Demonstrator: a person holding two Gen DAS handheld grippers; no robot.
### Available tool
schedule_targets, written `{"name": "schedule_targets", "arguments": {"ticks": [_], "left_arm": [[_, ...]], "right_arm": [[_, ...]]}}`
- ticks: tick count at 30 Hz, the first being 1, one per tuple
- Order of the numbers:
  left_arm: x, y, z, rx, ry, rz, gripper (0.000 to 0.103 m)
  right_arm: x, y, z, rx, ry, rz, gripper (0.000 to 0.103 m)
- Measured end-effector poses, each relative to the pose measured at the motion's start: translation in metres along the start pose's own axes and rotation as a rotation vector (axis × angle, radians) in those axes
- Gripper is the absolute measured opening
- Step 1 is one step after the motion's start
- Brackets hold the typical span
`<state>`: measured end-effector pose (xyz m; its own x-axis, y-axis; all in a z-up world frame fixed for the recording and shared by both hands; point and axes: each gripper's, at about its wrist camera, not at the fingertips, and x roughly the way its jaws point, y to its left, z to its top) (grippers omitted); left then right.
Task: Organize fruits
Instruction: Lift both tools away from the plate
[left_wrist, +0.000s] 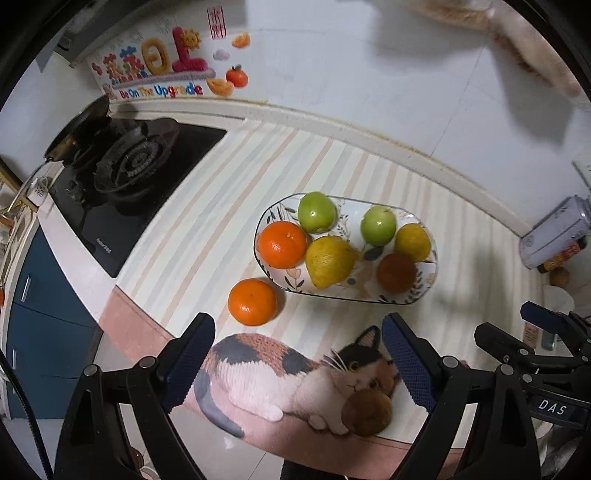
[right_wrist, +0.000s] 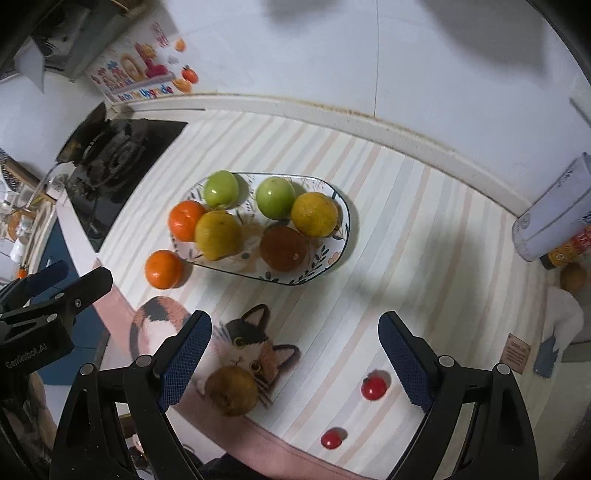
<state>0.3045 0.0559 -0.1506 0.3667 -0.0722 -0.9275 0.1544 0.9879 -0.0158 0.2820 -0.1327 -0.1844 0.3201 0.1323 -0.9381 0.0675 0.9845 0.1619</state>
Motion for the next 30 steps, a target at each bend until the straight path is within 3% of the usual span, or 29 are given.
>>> {"name": "schedule_targets", "arguments": {"ticks": [14, 30], "left_arm": [[-0.086, -0.011, -0.030, 0.010, -0.105, -0.049, 0.092], [-0.112, -0.006, -0.057, -0.015, -0.103, -0.068, 0.092]], "right_arm": [[-0.089, 0.013, -0.037, -0.062, -0.083, 0.037, 0.094], [-0.126, 0.010, -0.055, -0.061, -0.124, 0.062, 0.094]]}}
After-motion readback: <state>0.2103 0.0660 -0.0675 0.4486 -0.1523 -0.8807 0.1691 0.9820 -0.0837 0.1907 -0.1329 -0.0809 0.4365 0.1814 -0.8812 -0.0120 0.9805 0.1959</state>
